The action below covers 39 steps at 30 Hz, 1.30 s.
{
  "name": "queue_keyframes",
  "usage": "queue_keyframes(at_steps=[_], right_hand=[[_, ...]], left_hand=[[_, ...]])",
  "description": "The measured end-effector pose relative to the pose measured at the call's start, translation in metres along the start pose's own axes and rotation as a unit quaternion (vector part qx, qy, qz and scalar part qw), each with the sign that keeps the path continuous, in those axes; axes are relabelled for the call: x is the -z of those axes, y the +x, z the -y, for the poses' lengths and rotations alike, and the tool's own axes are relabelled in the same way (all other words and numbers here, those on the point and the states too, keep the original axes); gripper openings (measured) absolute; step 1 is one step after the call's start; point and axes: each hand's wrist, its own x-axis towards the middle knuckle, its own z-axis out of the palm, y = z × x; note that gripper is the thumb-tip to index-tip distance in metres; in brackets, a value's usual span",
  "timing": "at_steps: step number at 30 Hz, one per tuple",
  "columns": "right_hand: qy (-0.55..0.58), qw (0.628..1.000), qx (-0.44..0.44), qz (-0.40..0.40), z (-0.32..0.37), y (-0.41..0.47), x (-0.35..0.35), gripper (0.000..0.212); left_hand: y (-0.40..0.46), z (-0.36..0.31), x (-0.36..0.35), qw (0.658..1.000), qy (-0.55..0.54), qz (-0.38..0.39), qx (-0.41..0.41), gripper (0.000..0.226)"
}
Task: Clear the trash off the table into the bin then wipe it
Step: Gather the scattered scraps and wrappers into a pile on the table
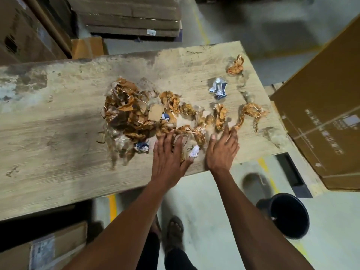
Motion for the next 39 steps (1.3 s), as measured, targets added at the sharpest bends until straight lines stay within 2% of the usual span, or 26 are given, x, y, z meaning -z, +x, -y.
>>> queue_keyframes(at_steps=[6,9,12,14,15,18,20,23,25,27,30,33,36,39], right_hand=[[0.151,0.984,0.088,0.046,0.024,0.018,-0.003,0.063],[0.171,0.979,0.105,-0.027,0.028,0.021,0.007,0.050],[0.079,0.991,0.041,-0.105,0.017,0.025,0.010,0.053],[0.054,0.996,-0.013,-0.072,0.010,0.027,0.006,0.063],[0.067,0.997,-0.012,-0.042,0.009,0.027,0.002,0.066],[0.166,0.984,0.070,0.009,0.012,0.028,0.001,0.062],[0.181,0.979,0.097,-0.019,0.012,0.032,0.009,0.055],[0.088,0.988,0.041,-0.121,-0.005,0.041,0.021,0.052],[0.018,0.987,-0.026,-0.159,-0.026,0.050,0.033,0.063],[-0.028,0.984,-0.111,-0.138,-0.050,0.063,0.044,0.085],[-0.065,0.979,-0.190,-0.045,-0.077,0.082,0.052,0.113],[-0.068,0.987,-0.146,-0.010,-0.079,0.090,0.051,0.115],[-0.046,0.997,-0.057,-0.020,-0.060,0.095,0.048,0.105],[-0.022,0.999,-0.015,-0.034,-0.043,0.102,0.046,0.103]], left_hand=[[0.031,-0.016,-0.002,1.000,-0.006,-0.010,-0.001,0.082],[0.033,-0.020,0.003,0.999,0.002,-0.043,-0.004,0.085],[0.034,-0.021,0.002,0.998,0.023,-0.050,-0.010,0.092],[0.037,-0.021,-0.002,0.999,0.040,-0.035,-0.010,0.090],[0.040,-0.021,-0.004,0.998,0.046,-0.030,-0.005,0.086],[0.052,-0.025,-0.006,0.998,0.053,-0.030,0.013,0.078],[0.058,-0.032,-0.003,0.997,0.054,-0.045,0.013,0.074],[0.062,-0.045,0.002,0.996,0.041,-0.083,-0.012,0.069],[0.067,-0.053,0.005,0.994,0.029,-0.099,-0.033,0.069],[0.079,-0.064,0.007,0.995,0.019,-0.090,-0.042,0.072],[0.100,-0.076,0.007,0.997,0.019,-0.060,-0.047,0.077],[0.117,-0.086,0.004,0.997,0.027,-0.051,-0.053,0.075],[0.130,-0.093,0.003,0.997,0.027,-0.050,-0.058,0.072],[0.146,-0.099,0.004,0.997,0.015,-0.047,-0.060,0.069]])
